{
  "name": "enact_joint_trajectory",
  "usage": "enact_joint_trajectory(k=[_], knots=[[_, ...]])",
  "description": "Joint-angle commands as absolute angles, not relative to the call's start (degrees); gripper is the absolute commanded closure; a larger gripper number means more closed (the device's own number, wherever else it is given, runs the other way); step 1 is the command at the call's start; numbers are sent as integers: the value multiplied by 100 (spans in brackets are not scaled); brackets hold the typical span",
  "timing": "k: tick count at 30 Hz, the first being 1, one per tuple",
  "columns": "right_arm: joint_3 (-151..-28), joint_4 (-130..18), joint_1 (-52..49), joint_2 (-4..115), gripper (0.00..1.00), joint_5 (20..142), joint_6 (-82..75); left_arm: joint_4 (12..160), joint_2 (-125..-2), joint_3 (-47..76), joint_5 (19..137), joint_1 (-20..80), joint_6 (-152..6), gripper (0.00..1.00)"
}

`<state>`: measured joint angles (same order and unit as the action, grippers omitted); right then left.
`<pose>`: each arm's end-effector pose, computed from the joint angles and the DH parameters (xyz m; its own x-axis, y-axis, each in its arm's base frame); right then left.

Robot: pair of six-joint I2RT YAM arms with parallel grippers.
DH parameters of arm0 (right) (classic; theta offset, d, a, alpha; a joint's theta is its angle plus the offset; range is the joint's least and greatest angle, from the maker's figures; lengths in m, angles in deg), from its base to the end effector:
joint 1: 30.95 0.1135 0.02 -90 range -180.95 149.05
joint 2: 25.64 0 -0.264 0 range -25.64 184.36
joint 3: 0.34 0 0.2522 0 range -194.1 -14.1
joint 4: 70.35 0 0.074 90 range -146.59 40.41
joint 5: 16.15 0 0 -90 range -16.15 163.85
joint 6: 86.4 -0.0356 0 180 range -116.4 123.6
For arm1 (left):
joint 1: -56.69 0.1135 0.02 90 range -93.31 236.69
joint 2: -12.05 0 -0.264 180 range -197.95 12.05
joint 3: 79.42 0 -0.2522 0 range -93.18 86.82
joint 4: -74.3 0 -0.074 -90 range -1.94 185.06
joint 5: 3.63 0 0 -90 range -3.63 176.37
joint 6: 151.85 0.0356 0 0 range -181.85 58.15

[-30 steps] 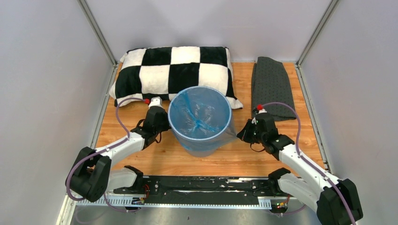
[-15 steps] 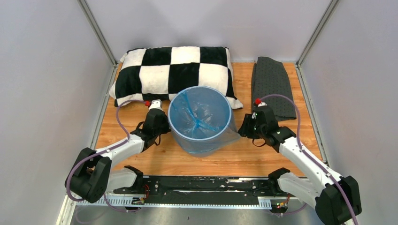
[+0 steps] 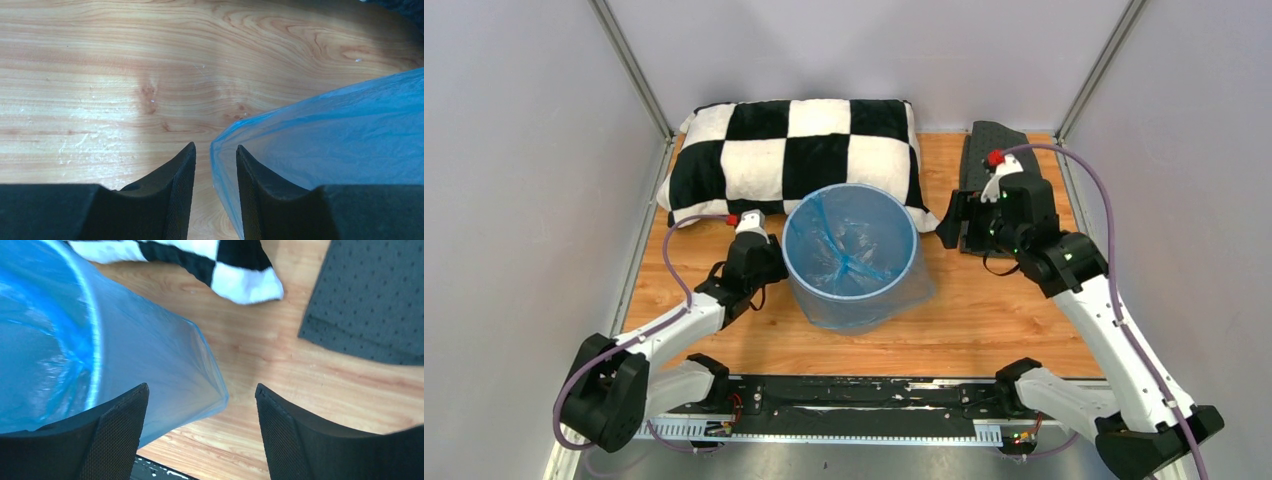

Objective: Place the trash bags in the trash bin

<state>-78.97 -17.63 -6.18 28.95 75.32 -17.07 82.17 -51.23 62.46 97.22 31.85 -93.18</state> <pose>0.1753 0.0819 0.3788 -0.5628 0.1289 -0.8165 -0.2572 0.9114 0.3212 0.2033 -0.0867 0.1827 -0.5626 -0.3023 -0.7695 -0.0271 0.9370 -0.3483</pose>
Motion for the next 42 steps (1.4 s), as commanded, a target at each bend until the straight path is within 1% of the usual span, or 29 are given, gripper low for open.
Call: enact_joint_trajectory(k=[1,4,6,11,15,18,21,26,32,34,38,42], knots=[[-8922,-978,-355,3242,22,7604,-1237,8493,-4960,6287,10022,3225,-9508,61],[-9746,-610,128,3764,23,7495,-1061,8732,-4830,6209,10121,3234,-9535,58],[-10270,-434,619,4158,24,7157,-923,9057,-4735,6091,10275,3233,-9507,56],[-11244,-157,1481,5165,24,6934,-739,9495,-4553,5874,10438,3242,-9397,55],[-11689,-1,1935,5904,25,6863,-649,9626,-4440,5807,10322,3243,-9390,55],[-11796,57,2117,6356,27,6941,-604,9671,-4311,5808,10183,3243,-9399,56],[-11799,67,2180,6638,28,7113,-609,9773,-4194,5782,10163,3243,-9394,58],[-11724,112,2304,6940,36,7296,-642,9744,-4293,5757,10087,3243,-9408,65],[-11304,121,2422,7065,46,7543,-707,9612,-4422,5790,9967,3243,-9430,69],[-11169,120,2448,7092,51,7574,-733,9591,-4442,5786,9926,3243,-9422,70],[-10969,125,2451,7201,66,7655,-770,9572,-4438,5774,9877,3243,-9398,71],[-10925,125,2451,7396,70,7675,-755,9555,-4455,5788,9843,3243,-9378,72]])
